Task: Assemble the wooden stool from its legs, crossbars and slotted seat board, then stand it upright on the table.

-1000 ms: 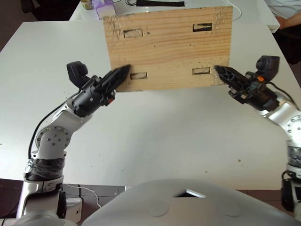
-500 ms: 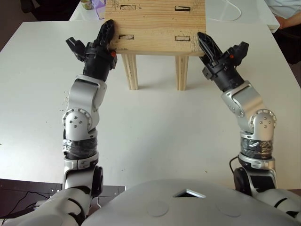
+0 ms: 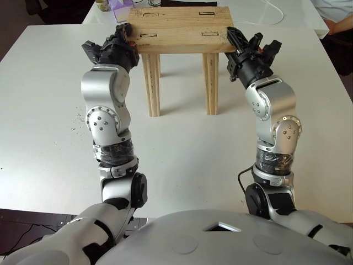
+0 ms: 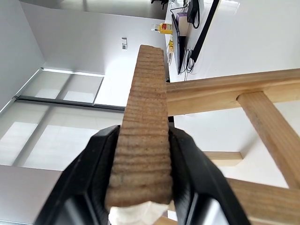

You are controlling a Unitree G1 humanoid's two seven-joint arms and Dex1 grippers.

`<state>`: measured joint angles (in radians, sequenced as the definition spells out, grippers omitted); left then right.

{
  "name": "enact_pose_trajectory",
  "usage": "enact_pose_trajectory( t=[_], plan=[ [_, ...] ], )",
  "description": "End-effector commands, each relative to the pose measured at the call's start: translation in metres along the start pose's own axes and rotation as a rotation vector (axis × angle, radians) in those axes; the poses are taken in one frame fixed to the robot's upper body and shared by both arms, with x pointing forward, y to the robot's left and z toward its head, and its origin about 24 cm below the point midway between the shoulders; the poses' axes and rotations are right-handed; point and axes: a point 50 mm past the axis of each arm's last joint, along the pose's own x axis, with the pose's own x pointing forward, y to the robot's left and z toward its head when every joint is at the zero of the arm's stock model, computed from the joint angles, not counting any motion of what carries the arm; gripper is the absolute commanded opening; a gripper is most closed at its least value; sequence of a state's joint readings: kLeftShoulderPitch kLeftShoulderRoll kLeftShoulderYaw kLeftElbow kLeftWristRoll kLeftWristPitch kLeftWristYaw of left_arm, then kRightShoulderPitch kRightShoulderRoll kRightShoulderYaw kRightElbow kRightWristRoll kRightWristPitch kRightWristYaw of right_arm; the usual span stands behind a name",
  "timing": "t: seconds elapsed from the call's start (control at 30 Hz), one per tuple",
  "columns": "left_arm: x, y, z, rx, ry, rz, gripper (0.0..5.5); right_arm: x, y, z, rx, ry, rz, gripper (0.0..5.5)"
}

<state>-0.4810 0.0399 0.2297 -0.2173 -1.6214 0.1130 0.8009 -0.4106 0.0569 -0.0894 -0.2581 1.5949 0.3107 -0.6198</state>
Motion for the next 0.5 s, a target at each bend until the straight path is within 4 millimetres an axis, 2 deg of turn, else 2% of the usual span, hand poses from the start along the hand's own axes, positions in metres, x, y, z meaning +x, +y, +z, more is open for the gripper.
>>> enact_pose_trajectory(
  t=[0.03, 0.07, 0.1, 0.4, 0.5],
  plan=[
    [0.003, 0.047, 0.014, 0.033, -0.063, 0.220, 1.52, -0.003, 0.006, 0.016, -0.126, -0.112, 0.069, 1.46],
    [0.003, 0.044, 0.014, 0.044, -0.064, 0.201, 1.52, -0.003, 0.007, 0.016, -0.139, -0.109, 0.088, 1.83],
    [0.003, 0.042, 0.014, 0.047, -0.063, 0.181, 1.88, -0.003, 0.008, 0.016, -0.149, -0.109, 0.098, 2.01],
    [0.003, 0.026, 0.020, 0.076, -0.086, 0.076, 3.25, -0.003, 0.013, 0.014, -0.194, -0.121, 0.148, 3.29],
    [0.003, 0.022, 0.029, 0.116, -0.125, 0.062, 3.66, -0.005, 0.005, 0.019, -0.235, -0.150, 0.099, 3.69]
  ],
)
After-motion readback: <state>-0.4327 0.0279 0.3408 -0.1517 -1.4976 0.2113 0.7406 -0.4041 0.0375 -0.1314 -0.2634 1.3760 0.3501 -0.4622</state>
